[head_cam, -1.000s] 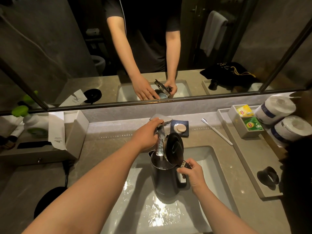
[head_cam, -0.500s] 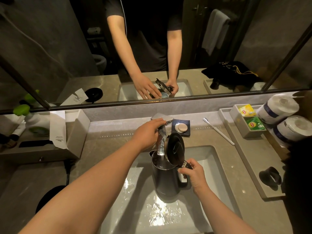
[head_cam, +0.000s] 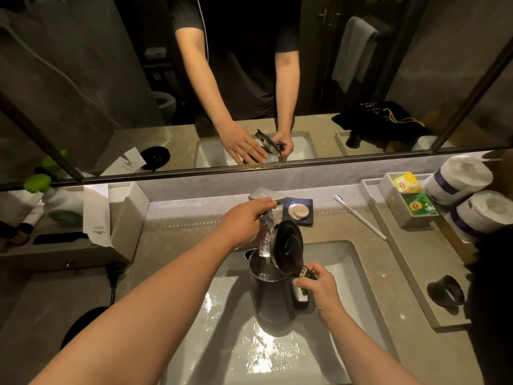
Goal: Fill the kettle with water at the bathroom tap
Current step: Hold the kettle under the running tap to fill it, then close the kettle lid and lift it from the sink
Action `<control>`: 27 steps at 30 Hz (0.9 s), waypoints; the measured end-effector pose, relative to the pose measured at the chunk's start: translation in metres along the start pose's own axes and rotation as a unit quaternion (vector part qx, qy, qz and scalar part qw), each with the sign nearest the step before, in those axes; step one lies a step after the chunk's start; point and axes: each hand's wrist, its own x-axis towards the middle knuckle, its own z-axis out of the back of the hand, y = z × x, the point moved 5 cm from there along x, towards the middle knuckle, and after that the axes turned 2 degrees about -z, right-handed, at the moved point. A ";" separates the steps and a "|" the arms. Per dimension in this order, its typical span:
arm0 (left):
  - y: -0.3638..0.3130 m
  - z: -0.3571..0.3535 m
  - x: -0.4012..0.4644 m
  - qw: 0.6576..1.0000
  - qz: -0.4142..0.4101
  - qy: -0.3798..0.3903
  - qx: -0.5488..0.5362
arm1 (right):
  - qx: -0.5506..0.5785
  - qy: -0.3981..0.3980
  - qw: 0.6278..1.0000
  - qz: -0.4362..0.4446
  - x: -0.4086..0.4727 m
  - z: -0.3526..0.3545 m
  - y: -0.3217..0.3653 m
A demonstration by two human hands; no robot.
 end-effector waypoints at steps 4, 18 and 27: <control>0.004 -0.002 0.000 1.000 -0.003 0.003 0.007 | -0.001 0.003 1.000 0.002 0.000 0.001 0.001; -0.010 0.003 -0.005 0.993 0.015 -0.029 -0.112 | 0.003 0.022 1.000 0.010 -0.019 0.008 0.006; -0.018 -0.004 -0.087 0.979 -0.009 -0.066 -0.191 | 0.007 0.034 0.998 0.045 -0.051 0.018 0.028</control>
